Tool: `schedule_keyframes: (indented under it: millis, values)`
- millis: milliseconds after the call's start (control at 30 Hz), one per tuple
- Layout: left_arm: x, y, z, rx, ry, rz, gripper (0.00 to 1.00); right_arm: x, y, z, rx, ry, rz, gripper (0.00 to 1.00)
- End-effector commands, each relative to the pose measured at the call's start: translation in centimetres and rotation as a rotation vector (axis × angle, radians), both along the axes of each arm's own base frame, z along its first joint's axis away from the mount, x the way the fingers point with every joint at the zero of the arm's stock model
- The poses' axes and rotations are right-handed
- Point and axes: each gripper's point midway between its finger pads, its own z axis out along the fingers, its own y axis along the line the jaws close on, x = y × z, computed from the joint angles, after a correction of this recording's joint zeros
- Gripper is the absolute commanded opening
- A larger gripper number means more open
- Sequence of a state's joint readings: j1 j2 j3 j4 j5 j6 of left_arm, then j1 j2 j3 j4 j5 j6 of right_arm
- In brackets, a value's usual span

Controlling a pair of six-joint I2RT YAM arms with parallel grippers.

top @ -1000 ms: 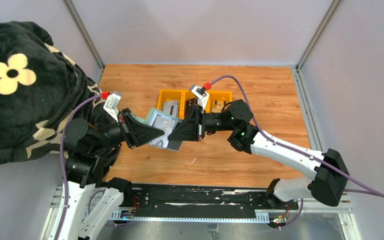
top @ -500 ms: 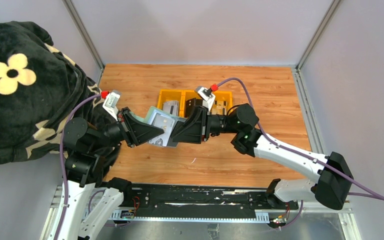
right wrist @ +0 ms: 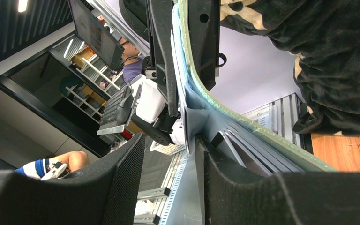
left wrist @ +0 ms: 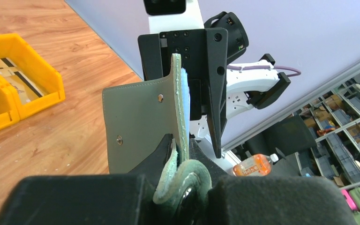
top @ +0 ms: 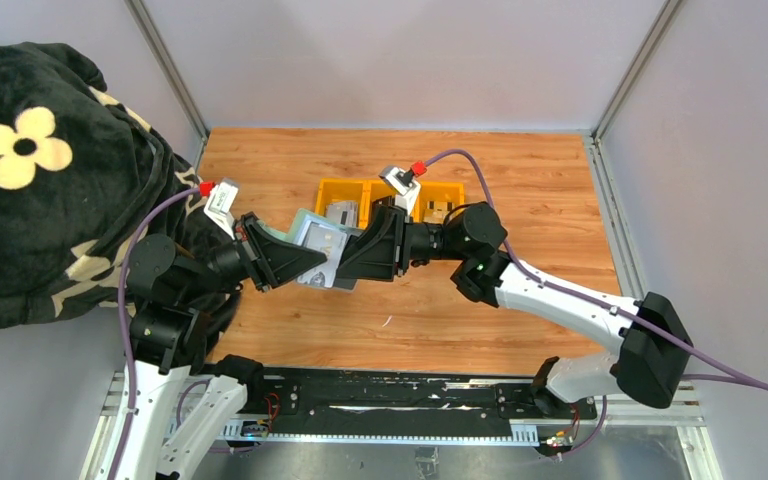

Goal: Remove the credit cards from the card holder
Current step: Remove the credit card from the card holder.

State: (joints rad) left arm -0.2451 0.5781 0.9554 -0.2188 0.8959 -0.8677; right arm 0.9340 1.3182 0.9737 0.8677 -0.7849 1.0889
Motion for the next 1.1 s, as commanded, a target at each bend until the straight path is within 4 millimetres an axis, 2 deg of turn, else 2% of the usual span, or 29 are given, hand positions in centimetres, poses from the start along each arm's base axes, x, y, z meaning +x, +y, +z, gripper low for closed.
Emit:
schedule_keyframes:
  millis: [0, 200, 300, 533, 733, 1067]
  values:
    - [-1.5, 0.0, 2.1, -0.022, -0.079, -0.034, 0.14, 0.4, 0.7, 1.8, 0.062, -0.004, -0.003, 0.46]
    - [-1.4, 0.0, 1.4, -0.018, -0.060, -0.030, 0.24, 0.1, 0.4, 4.5, 0.182, 0.003, 0.043, 0.28]
    - [-1.5, 0.0, 1.4, -0.022, -0.056, -0.036, 0.27, 0.2, 0.5, 4.5, 0.195, 0.015, 0.048, 0.19]
    - [-1.8, 0.0, 1.8, -0.030, -0.060, -0.044, 0.26, 0.3, 0.1, 4.0, 0.226, 0.041, 0.045, 0.00]
    - [-2.0, 0.1, 2.3, -0.038, -0.063, -0.042, 0.22, -0.2, -0.7, 3.5, 0.251, 0.047, 0.057, 0.00]
    - [-2.0, 0.1, 3.0, -0.047, -0.070, -0.041, 0.17, 0.1, -0.8, 0.7, 0.120, 0.037, -0.023, 0.00]
